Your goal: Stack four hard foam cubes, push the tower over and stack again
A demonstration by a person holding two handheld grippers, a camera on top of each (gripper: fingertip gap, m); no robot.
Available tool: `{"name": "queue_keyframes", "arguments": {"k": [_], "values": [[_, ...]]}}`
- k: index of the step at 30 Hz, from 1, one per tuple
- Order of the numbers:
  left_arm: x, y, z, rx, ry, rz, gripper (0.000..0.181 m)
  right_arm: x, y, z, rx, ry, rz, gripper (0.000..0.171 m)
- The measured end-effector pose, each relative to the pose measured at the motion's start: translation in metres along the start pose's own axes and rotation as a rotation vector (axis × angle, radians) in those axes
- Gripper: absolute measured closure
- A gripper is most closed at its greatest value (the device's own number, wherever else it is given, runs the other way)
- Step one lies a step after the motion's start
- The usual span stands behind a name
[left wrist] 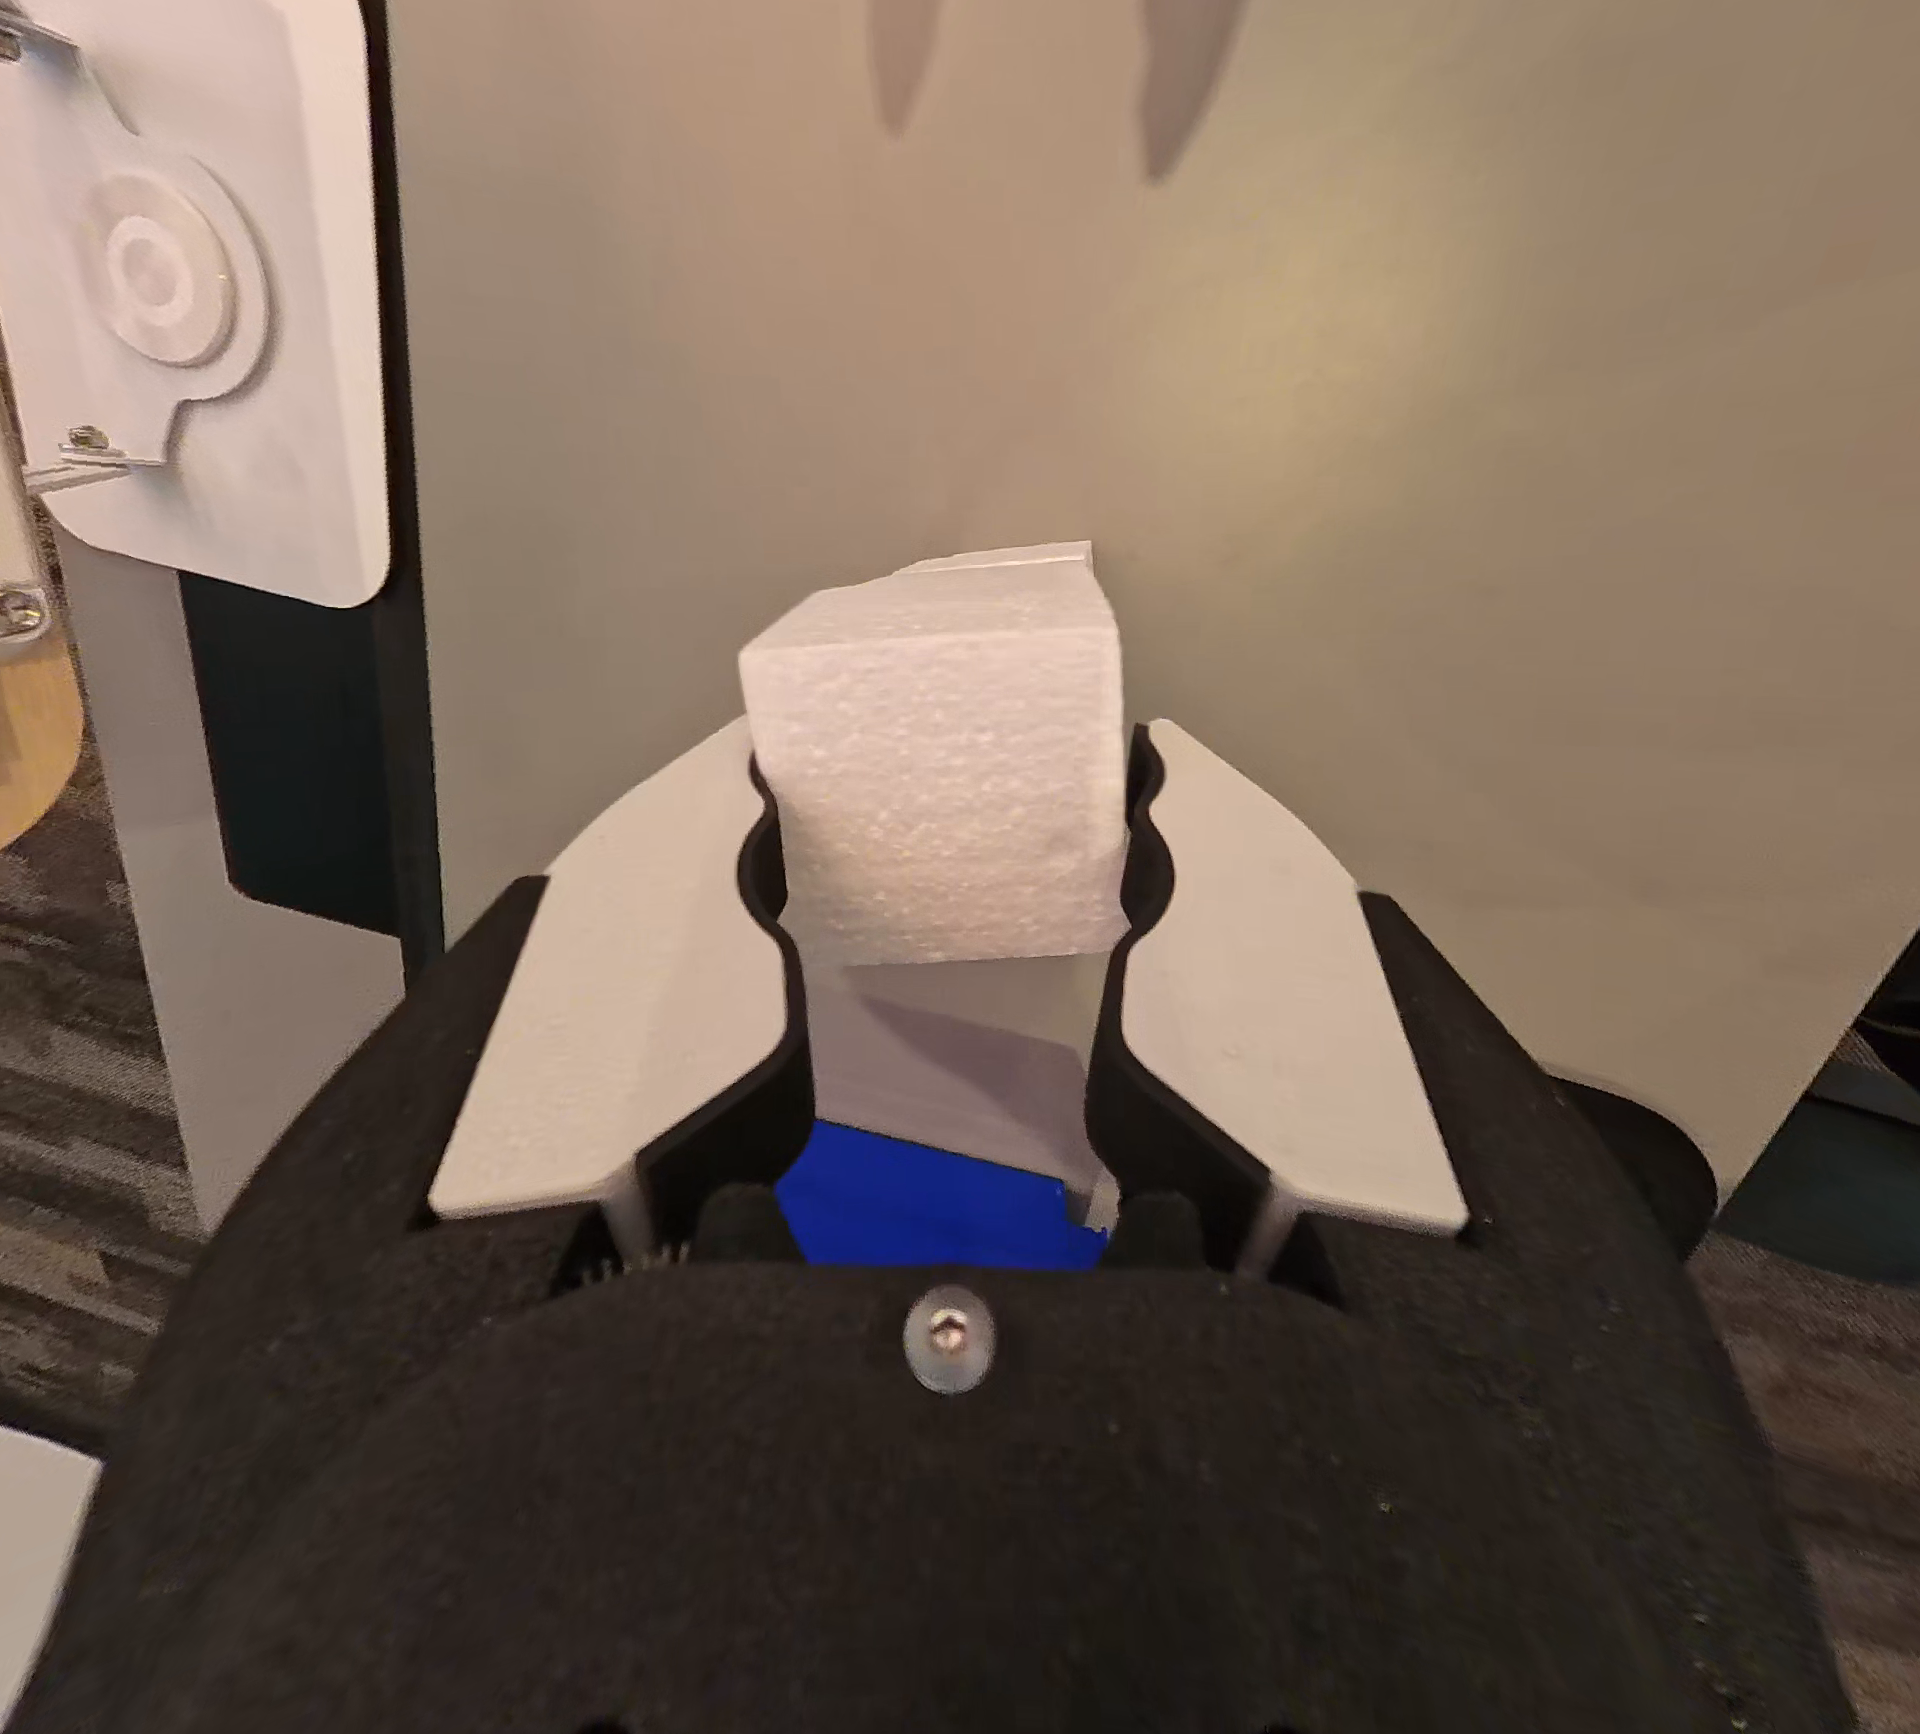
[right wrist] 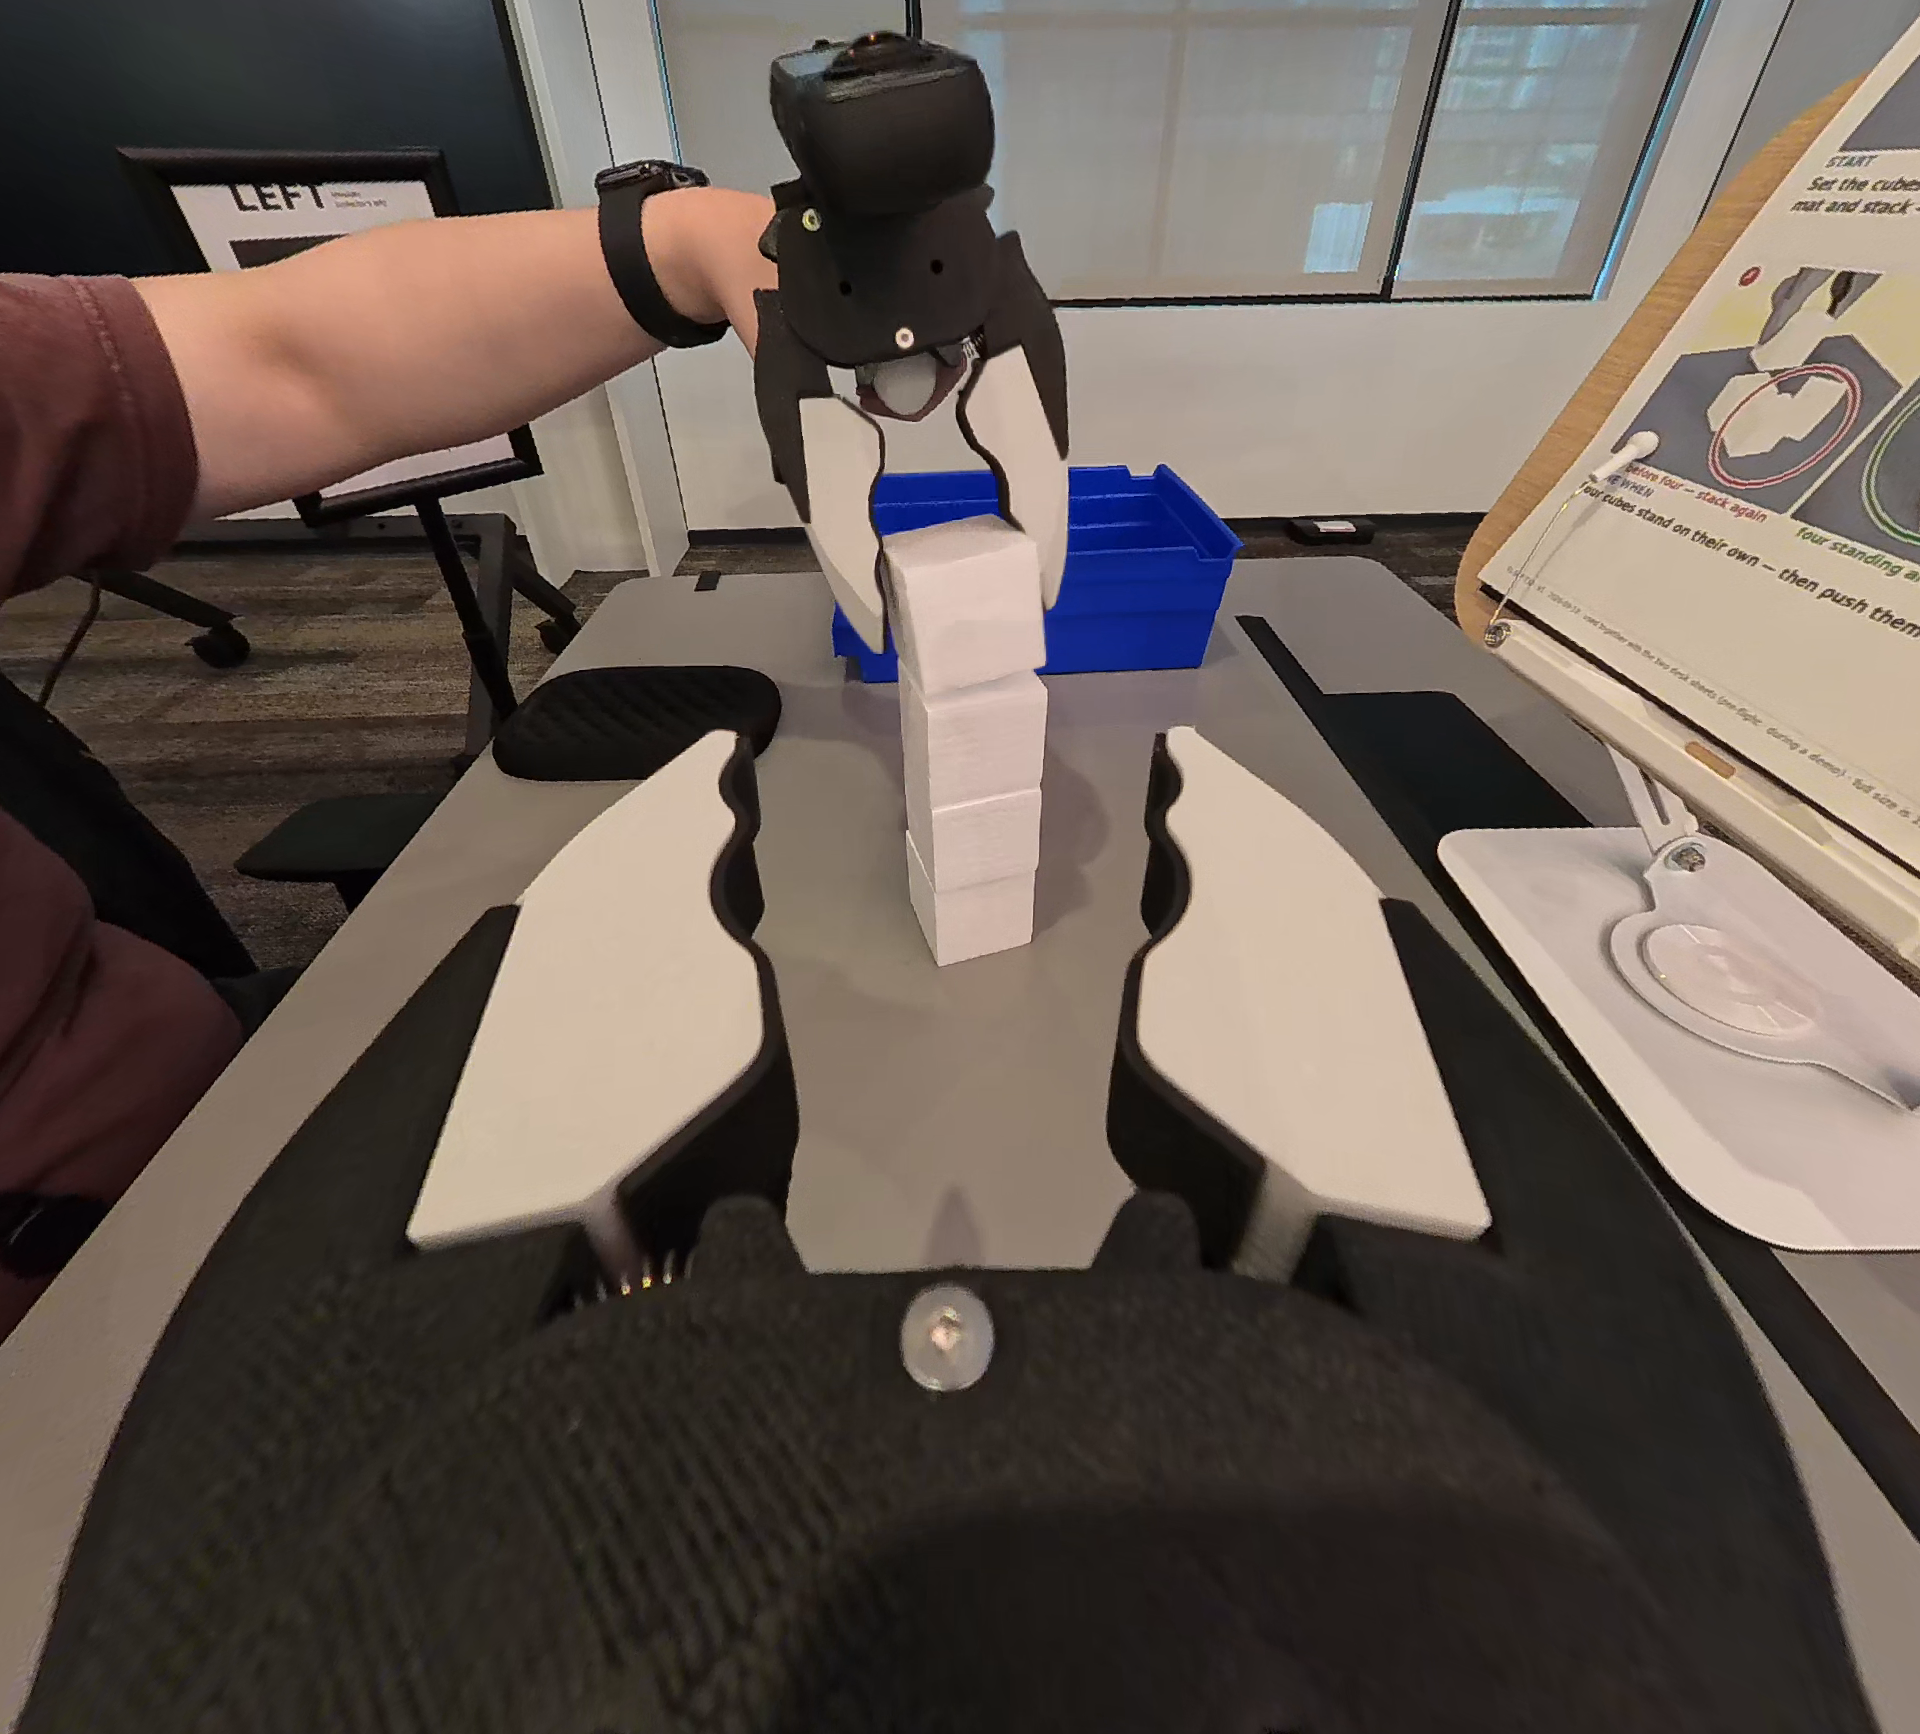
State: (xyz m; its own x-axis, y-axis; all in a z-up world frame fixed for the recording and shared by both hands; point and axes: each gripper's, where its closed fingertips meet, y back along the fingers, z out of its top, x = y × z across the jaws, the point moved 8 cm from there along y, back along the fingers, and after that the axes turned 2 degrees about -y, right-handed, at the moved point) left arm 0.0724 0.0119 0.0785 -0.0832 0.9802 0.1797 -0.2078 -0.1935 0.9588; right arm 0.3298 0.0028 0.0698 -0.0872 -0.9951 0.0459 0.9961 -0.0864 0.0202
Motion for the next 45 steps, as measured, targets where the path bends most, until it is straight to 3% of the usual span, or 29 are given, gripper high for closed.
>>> {"name": "queue_keyframes", "arguments": {"k": [8,9,12,14,17,20,22,25,27,28,31,36,38,42,45], "values": [[0.002,-0.006,0.001,0.029,-0.01,-0.031,0.117,-0.001,-0.001,-0.003,0.01,-0.01,0.007,0.099],[0.002,-0.007,0.001,0.029,-0.007,-0.03,0.112,-0.001,-0.001,-0.003,0.012,-0.011,0.007,0.099],[0.006,-0.005,-0.001,0.041,0.045,-0.011,0.074,-0.003,-0.001,-0.005,0.016,-0.017,0.005,0.098],[0.007,0.005,-0.002,-0.017,0.068,-0.005,0.073,-0.004,-0.001,-0.006,0.014,-0.02,0.001,0.097],[0.002,0.035,-0.007,-0.178,0.075,0.059,0.074,-0.005,0.002,-0.005,0.003,-0.014,-0.011,0.097],[-0.011,0.075,-0.021,-0.454,0.091,0.207,0.078,-0.005,0.008,-0.001,-0.025,-0.003,-0.029,0.096],[-0.023,0.097,-0.04,-0.635,0.146,0.37,0.08,-0.004,0.013,0.005,-0.08,0.036,-0.051,0.096],[-0.049,0.106,-0.078,-0.889,0.219,0.59,0.098,0.003,0.022,0.016,-0.218,0.075,-0.033,0.09],[-0.067,0.096,-0.1,-1.01,0.271,0.663,0.118,0.007,0.025,0.019,-0.248,0.076,-0.007,0.09],[-0.073,0.084,-0.108,-1.019,0.317,0.661,0.118,0.007,0.027,0.019,-0.243,0.074,-0.002,0.095],[-0.086,0.032,-0.122,-0.948,0.388,0.553,0.12,0.005,0.031,0.018,-0.215,0.076,-0.024,0.114],[-0.093,-0.045,-0.119,-0.892,0.474,0.405,0.138,0.002,0.043,0.017,-0.223,0.072,-0.059,0.124],[-0.09,-0.052,-0.116,-0.974,0.524,0.389,0.139,0.001,0.048,0.018,-0.245,0.069,-0.065,0.123],[-0.086,-0.041,-0.119,-1.213,0.599,0.344,0.133,0.005,0.052,0.021,-0.303,0.053,-0.025,0.095],[-0.085,-0.031,-0.127,-1.25,0.583,0.407,0.124,0.01,0.053,0.026,-0.329,0.035,0.045,0.095]]}}
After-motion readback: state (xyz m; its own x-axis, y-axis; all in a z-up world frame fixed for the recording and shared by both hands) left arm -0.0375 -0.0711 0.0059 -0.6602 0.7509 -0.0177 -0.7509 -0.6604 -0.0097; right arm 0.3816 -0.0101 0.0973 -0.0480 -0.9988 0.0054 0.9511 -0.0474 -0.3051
